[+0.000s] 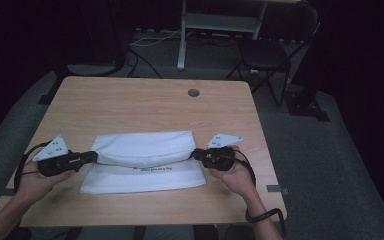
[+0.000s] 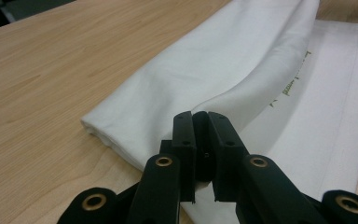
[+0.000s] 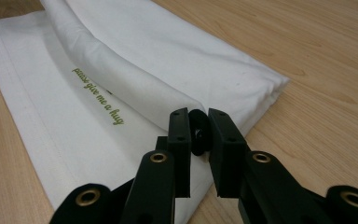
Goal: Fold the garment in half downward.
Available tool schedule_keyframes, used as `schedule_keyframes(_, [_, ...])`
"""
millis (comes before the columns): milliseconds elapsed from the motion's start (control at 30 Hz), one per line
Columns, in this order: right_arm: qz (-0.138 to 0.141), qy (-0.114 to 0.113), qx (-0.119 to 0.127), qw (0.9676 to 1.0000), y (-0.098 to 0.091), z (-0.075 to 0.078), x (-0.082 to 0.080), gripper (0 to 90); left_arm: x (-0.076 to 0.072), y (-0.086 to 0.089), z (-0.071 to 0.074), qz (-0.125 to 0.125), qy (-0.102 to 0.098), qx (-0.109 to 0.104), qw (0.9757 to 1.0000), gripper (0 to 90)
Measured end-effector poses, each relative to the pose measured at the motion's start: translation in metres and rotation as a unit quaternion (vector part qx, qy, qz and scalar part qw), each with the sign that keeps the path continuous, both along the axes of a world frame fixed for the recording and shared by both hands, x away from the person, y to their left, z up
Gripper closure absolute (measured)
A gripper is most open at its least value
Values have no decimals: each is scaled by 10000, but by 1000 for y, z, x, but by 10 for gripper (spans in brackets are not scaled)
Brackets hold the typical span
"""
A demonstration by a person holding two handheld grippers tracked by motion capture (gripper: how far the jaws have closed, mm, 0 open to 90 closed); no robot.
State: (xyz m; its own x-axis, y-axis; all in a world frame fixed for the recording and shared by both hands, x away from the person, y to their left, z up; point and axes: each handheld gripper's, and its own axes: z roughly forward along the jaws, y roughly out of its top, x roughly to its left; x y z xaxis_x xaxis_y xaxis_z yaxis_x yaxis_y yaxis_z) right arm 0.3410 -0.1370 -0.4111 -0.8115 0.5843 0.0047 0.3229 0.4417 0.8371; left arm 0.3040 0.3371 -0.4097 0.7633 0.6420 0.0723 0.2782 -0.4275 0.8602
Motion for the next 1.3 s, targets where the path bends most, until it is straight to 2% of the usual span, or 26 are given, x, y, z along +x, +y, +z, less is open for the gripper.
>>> schedule_keyframes(700, [68, -21, 16, 10000, -2, 1, -15, 797, -16, 3, -1, -76, 2, -25, 10000, 821])
schedule_keyframes(1300, [129, -60, -111, 9998, -5, -3, -26, 797, -30, 3, -4, -180, -3, 6, 9998, 820])
